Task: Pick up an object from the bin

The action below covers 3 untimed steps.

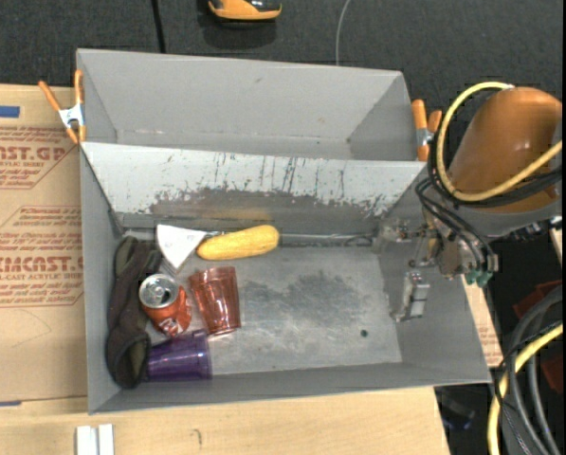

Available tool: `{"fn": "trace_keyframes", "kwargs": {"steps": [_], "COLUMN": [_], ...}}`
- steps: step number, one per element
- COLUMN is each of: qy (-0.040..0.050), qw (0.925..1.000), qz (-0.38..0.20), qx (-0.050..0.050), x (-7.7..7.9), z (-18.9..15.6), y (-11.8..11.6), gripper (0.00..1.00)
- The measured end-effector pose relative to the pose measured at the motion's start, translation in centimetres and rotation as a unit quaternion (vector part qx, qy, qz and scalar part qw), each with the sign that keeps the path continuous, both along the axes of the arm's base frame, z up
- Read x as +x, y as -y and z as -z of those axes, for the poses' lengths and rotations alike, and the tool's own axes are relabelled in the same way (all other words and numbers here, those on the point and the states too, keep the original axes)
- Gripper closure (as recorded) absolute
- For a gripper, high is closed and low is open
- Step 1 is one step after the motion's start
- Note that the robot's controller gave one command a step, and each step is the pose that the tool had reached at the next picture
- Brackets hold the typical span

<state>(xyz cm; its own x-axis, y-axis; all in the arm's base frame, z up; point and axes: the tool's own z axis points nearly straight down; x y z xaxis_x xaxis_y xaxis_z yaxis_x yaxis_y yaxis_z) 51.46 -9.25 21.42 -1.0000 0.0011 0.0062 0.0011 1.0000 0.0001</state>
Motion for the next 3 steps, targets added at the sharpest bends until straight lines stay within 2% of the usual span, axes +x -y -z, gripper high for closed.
{"fn": "trace_keyframes", "kwargs": {"steps": [1,2,3], "qy": [0.0015,0.0079,0.0031], "qw": [1.0,0.9961,0.9837], "qz": [0.0,-0.088,-0.18], "qx": [0.0,-0.001,0.0], "x": [0.0,2.0,2.7], "z": [-0.2,1.9,4.3], "y": [0.0,-0.2,-4.7], "gripper": [0.0,0.0,0.0]}}
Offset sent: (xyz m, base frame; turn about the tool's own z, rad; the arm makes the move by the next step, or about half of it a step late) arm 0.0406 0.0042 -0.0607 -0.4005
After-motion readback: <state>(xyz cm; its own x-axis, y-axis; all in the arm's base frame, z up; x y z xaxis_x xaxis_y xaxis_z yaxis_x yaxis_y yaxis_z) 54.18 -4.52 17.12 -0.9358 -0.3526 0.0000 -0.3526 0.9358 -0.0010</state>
